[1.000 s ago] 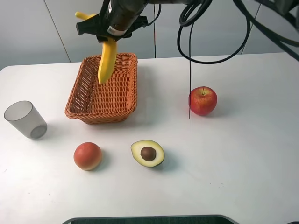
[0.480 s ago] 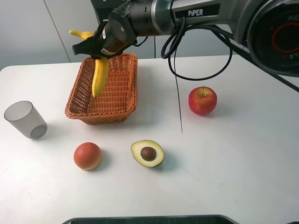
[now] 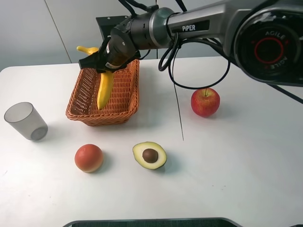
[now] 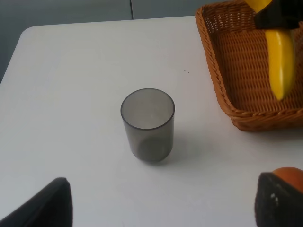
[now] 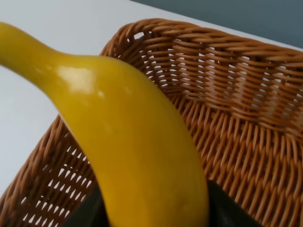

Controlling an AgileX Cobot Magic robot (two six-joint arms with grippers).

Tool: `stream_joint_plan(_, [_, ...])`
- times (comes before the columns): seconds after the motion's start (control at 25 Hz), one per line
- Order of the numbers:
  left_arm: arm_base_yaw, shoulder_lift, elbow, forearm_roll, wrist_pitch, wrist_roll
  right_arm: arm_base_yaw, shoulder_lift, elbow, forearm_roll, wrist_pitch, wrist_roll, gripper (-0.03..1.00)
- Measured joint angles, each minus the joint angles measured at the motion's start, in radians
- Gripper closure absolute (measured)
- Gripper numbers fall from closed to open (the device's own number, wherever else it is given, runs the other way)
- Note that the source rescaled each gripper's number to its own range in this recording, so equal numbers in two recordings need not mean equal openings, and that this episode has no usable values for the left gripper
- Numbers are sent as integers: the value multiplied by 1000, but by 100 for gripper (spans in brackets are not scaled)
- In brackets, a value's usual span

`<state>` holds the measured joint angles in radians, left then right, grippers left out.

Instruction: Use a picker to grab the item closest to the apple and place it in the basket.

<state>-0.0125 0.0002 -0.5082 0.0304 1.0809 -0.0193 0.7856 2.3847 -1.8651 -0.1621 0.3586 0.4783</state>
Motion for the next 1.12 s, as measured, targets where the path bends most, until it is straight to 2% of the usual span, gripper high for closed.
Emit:
stream_joint_plan(0.08, [0,0,0,0,0,0,0,0,0,17,14,5,70])
stream_joint_plan(0.16, [0,0,0,0,0,0,0,0,0,19,31,5,39])
stream_joint_plan(0.24, [0,0,0,0,0,0,0,0,0,21,54,5,17])
stream_joint_plan(0.32, [0,0,0,0,0,0,0,0,0,21,66,3,2])
stream_joint_plan(0.4, [0,0,0,0,0,0,0,-2,0,21,72,-1,-2])
stream_joint_plan(0.88, [0,0,0,0,0,0,0,-126,0,61,185,-70,-3])
stream_joint_plan(1.12, [0,0,0,0,0,0,-15,-188,-2,72,330,-124,-3])
